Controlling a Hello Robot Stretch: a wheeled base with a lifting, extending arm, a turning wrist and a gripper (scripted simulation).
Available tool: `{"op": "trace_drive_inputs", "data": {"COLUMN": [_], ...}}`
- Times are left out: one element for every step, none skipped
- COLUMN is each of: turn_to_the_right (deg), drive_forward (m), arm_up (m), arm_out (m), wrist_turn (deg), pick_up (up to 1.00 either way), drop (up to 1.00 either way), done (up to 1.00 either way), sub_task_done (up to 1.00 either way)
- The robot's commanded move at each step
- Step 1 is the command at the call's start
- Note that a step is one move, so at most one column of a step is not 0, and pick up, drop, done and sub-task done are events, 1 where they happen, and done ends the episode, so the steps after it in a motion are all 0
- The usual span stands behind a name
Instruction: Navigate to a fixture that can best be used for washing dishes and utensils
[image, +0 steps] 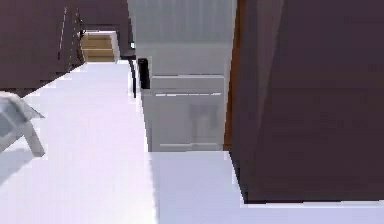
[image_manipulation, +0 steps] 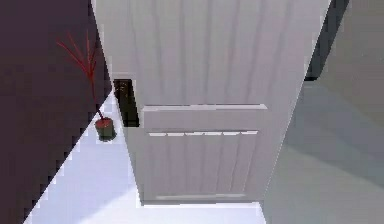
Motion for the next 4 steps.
{"op": "trace_drive_inputs", "data": {"turn_to_the_right": [0.0,-45.0,0.0,-3.0], "drive_forward": [0.50,0.00,1.00,0.00], "arm_up": [0.00,0.00,0.00,0.00], "arm_out": [0.00,0.00,0.00,0.00], "wrist_turn": [0.0,0.0,0.0,0.0], "pick_up": [0.00,0.00,0.00,0.00], "drop": [0.00,0.00,0.00,0.00], "done": [0.00,0.00,0.00,0.00], "sub_task_done": [0.00,0.00,0.00,0.00]}}
